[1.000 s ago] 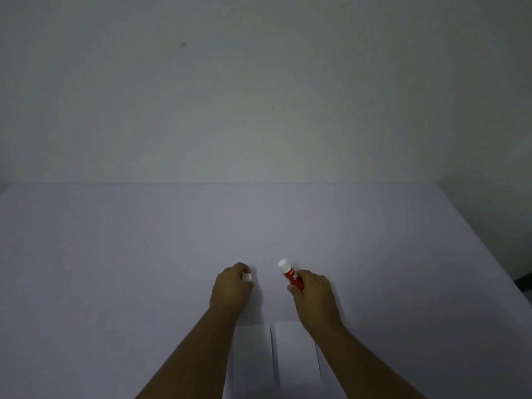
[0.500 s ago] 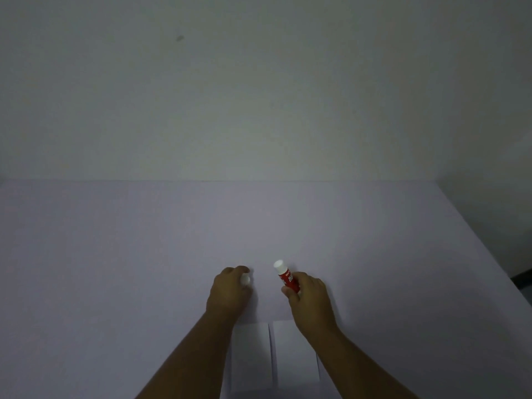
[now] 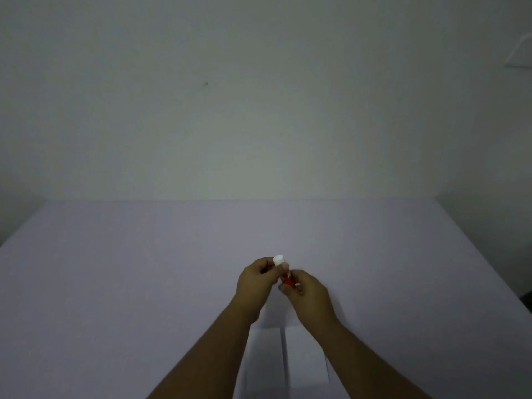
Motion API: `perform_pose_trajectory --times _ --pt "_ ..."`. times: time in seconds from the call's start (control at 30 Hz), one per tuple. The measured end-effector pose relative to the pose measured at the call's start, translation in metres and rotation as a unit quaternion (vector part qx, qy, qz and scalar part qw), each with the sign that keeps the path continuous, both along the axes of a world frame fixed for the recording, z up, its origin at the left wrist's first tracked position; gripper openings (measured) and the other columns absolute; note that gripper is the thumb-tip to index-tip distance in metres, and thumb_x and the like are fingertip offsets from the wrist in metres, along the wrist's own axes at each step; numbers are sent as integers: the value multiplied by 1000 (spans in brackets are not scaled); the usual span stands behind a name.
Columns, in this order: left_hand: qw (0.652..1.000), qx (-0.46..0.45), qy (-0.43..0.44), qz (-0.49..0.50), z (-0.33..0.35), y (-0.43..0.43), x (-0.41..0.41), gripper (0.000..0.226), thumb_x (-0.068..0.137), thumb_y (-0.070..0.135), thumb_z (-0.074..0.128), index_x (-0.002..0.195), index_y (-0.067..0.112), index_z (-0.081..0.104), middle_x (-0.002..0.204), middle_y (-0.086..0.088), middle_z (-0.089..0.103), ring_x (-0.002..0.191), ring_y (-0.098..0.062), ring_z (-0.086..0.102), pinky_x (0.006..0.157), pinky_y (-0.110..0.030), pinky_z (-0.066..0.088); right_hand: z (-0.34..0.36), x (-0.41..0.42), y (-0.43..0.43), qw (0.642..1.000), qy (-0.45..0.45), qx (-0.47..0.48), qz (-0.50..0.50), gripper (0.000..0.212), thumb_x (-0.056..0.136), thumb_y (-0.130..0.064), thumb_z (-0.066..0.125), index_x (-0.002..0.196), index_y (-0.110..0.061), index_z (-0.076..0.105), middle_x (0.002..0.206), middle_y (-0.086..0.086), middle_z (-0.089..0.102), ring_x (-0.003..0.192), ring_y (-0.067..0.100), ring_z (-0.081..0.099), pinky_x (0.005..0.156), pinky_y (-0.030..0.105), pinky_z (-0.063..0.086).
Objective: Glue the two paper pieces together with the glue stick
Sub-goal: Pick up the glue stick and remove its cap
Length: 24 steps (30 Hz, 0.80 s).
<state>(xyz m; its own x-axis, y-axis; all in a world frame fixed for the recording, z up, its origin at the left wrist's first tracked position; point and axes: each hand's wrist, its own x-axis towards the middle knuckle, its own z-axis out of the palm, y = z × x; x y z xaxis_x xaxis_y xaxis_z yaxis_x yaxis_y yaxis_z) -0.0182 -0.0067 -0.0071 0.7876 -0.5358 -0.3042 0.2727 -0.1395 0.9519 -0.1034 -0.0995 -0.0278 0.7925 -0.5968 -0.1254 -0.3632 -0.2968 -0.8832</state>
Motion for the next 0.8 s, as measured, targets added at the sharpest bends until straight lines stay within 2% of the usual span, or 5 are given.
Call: perform_pose_trajectory --times 0.13,0.3,0.47,0.63,0.8 --pt "999 -36 23 27 10 7 1 19 84 27 68 98 14 70 93 -6 71 88 -18 64 73 -22 50 10 -13 2 997 -25 77 -3 34 77 -20 73 106 -31 56 96 -16 61 87 4 59 72 15 46" --pt "996 -70 50 37 20 12 -4 23 87 26 64 100 7 68 91 -6 69 92 -21 65 80 -24 52 17 -28 3 973 -68 215 -37 24 79 -21 70 102 -24 62 97 -2 69 91 17 65 81 27 52" --pt "994 -95 54 16 28 13 -10 24 87 23 65 102 5 69 95 -8 71 96 -22 65 79 -21 54 21 -37 2 870 -158 467 -27 26 88 -22 55 109 -10 61 83 14 71 78 25 69 72 32 57" --pt "997 -67 29 16 32 13 -14 25 86 28 65 102 10 68 104 -12 70 101 -26 64 96 -37 48 16 -39 7 931 -133 335 -53 44 65 -40 69 100 -14 61 91 11 68 82 24 65 78 33 55" --pt "997 -70 25 -1 33 17 -14 28 85 27 66 105 8 67 105 -12 70 102 -26 64 88 -31 50 19 -40 13 836 -97 535 -74 42 80 -37 61 98 0 64 65 10 65 58 18 61 53 27 55"
